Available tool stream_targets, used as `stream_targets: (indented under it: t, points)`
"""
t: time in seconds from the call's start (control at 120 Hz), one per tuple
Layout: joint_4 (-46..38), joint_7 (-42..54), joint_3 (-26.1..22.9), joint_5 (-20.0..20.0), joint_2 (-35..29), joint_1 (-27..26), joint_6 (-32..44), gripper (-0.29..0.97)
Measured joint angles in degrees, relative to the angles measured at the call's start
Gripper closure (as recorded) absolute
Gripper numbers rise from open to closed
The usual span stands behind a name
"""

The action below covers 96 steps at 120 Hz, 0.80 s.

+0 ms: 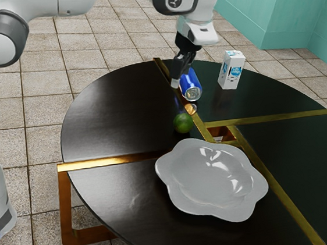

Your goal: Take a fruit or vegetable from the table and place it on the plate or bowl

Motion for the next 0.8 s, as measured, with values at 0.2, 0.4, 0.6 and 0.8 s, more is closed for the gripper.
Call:
stream_targets:
  t: [0.2,0.4,0.6,0.8]
  points:
    - [-3.0,6.5,1.1,-0.1,1.7,1.8,7.6,0.00]
    - [-7.6,11.3,1.7,-0.3,2.6,0.1,12.6,0.00]
    - [-9.8,15.0,2.4,-0.4,2.7,0.9,15.4,0.00]
    - [-12.5,17.8,3.2,-0.5,2.7,0.7,16.5,0.00]
